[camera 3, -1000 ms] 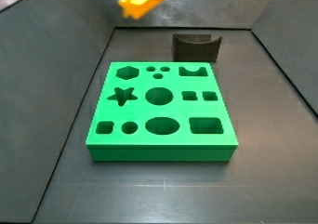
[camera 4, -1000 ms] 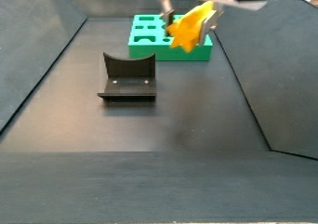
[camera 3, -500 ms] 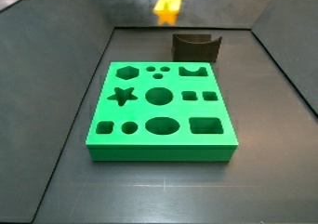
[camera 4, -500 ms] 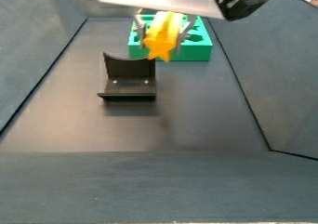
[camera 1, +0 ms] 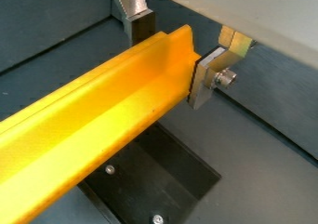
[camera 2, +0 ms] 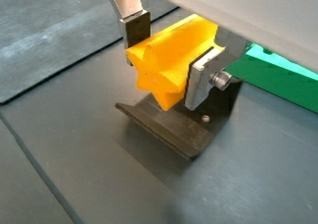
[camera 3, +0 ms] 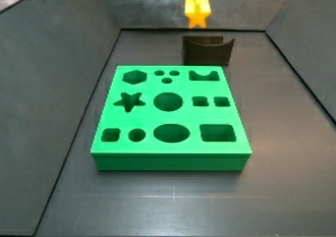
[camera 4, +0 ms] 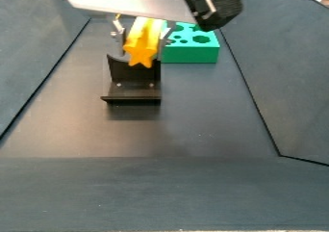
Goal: Pick up the star object. Move up. Place the star object on the fixture. Regrasp the star object. Move to above the board. Insert the star object.
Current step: Place the star object on the fixture.
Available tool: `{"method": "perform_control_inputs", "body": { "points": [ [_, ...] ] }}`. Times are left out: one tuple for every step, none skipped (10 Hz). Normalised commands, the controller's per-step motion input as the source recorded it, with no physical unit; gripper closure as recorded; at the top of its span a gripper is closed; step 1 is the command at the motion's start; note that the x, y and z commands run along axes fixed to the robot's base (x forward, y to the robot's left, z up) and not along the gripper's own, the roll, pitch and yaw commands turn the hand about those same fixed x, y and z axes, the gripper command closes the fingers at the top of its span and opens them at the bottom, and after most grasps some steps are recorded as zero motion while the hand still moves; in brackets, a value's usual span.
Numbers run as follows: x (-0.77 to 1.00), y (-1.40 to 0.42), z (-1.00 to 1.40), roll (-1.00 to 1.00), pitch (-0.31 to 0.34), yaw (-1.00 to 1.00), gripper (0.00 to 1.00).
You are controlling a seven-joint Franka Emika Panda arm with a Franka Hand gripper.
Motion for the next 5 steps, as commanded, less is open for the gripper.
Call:
{"method": "perform_control_inputs", "body": {
  "points": [
    [0.44,-0.55,0.71,-1.00,0.277,0.13,1.00],
    [0.32,-0.53,0.71,-1.00,0.290,0.12,1.00],
    [0.16,-0.22,0.50,-1.00,0.301,0.09,1.00],
    [0.05,-0.10,0.30,-1.00,0.291,0.05,1.00],
    [0.02,-0.05,0.13,-1.00,0.261,0.02,1.00]
  ]
}}
